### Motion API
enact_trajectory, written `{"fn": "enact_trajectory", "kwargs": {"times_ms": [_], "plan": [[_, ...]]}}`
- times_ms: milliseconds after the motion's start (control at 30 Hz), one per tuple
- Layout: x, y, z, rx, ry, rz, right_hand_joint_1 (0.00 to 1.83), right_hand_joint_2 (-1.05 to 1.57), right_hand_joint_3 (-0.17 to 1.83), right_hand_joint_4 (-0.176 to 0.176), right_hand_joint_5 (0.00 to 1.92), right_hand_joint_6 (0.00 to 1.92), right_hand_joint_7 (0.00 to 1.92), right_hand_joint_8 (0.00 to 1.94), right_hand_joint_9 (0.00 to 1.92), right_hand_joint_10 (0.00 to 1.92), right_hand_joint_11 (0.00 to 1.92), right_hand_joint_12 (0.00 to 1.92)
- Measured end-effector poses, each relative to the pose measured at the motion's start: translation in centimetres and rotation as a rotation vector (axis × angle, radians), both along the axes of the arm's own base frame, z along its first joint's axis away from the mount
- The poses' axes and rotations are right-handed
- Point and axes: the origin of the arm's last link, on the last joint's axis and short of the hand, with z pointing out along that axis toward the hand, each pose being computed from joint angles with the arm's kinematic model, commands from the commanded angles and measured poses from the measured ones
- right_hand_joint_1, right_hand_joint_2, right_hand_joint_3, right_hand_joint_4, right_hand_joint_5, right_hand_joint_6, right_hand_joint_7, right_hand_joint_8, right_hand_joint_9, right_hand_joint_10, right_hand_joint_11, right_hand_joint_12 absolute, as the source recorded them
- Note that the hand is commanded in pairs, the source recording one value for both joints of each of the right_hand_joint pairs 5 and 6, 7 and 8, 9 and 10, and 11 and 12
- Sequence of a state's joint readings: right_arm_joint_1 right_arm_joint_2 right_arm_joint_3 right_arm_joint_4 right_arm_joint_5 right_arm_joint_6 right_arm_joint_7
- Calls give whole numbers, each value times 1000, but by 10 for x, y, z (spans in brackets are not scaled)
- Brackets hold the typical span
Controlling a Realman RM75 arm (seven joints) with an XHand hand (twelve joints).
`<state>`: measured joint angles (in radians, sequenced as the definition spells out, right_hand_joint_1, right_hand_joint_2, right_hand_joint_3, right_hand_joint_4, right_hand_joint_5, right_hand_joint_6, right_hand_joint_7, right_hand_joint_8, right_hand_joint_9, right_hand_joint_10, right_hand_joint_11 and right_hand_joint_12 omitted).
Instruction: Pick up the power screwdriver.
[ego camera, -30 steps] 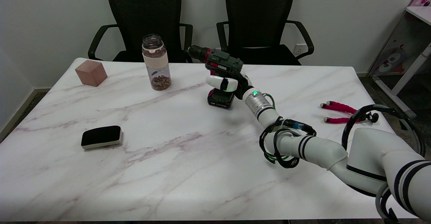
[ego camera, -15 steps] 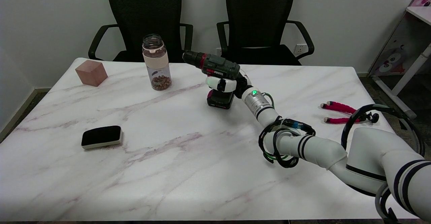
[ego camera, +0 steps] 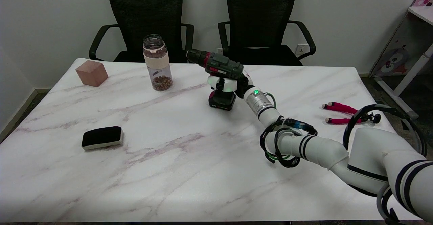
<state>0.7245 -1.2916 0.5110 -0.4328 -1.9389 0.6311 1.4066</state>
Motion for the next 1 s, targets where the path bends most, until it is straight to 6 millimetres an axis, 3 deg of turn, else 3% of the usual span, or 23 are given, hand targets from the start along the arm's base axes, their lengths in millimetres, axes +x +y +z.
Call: {"fn": "enact_trajectory", "kwargs": {"times_ms": [567, 800, 833, 900, 933, 967, 1000], "plan": [[2, -3, 4, -16, -14, -5, 1085, 448, 1004, 176, 753, 753, 753, 753, 1530, 1530, 1504, 1504], [3, -3, 5, -25, -25, -7, 1042, 505, 930, 170, 1004, 1004, 1004, 1004, 1669, 1669, 1681, 1681], [3, -3, 5, -26, -27, -7, 1021, 496, 954, 126, 1048, 1048, 1048, 1048, 1675, 1675, 1688, 1688], [3, -4, 6, -29, -31, -8, 995, 525, 961, -154, 1209, 1209, 1209, 1209, 1701, 1701, 1717, 1717], [3, -4, 6, -29, -31, -8, 978, 522, 929, -176, 1273, 1273, 1273, 1273, 1712, 1712, 1731, 1731], [3, -4, 6, -29, -31, -8, 964, 521, 885, -176, 1335, 1335, 1335, 1335, 1719, 1719, 1742, 1742], [3, -4, 6, -30, -33, -8, 948, 524, 848, -154, 1422, 1422, 1422, 1422, 1731, 1731, 1756, 1756]]}}
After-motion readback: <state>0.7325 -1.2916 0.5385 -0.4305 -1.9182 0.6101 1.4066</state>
